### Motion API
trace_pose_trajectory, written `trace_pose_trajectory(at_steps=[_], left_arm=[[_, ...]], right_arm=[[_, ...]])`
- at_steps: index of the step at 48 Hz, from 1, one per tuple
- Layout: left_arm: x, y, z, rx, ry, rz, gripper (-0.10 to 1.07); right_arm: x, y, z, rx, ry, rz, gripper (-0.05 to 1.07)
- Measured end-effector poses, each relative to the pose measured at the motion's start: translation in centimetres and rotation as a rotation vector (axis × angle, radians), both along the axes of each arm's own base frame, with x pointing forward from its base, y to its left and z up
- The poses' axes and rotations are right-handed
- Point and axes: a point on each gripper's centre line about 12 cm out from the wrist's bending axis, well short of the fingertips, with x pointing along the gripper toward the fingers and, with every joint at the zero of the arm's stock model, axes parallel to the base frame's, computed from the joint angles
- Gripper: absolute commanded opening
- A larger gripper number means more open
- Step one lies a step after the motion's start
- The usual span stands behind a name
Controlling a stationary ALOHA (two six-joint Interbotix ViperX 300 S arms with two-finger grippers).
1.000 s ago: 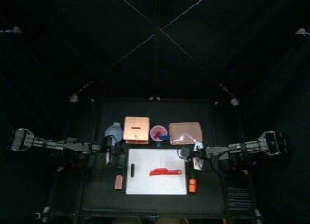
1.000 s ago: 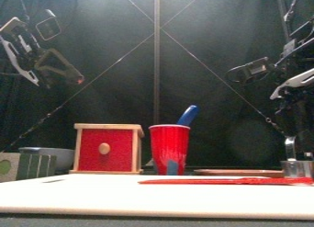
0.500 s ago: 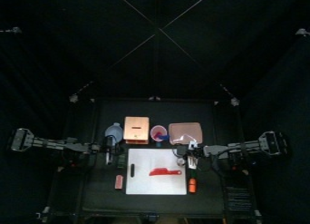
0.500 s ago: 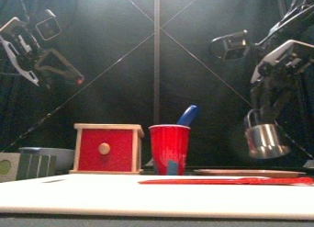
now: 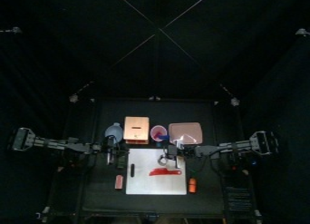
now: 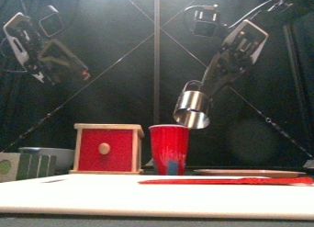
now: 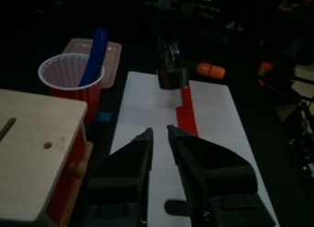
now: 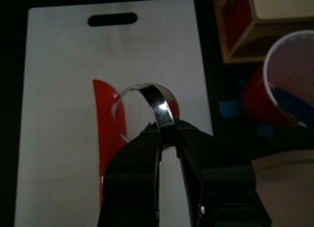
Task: Hand over cookie cutter to left arm
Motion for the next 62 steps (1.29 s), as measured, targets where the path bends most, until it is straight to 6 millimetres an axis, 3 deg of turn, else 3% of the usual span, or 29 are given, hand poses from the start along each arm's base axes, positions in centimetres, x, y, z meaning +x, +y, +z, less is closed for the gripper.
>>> trace_pose_trajectory(at_steps=[10, 31, 62], left_arm=[[2.6, -0.3, 0.0, 0.004, 0.010, -0.006, 0.77], [7.2, -0.2, -2.2, 0.020, 0.052, 0.006, 0.78], [10.1, 0.4, -3.4, 0.019, 0.077, 0.027, 0.79]], right_arm=[[2.8, -1.5, -1.0, -0.045, 0.032, -0.012, 0.48], [7.0, -2.4, -0.1, -0.125, 0.020, 0.011, 0.48], [7.8, -2.4, 0.0, -0.126, 0.014, 0.011, 0.48]])
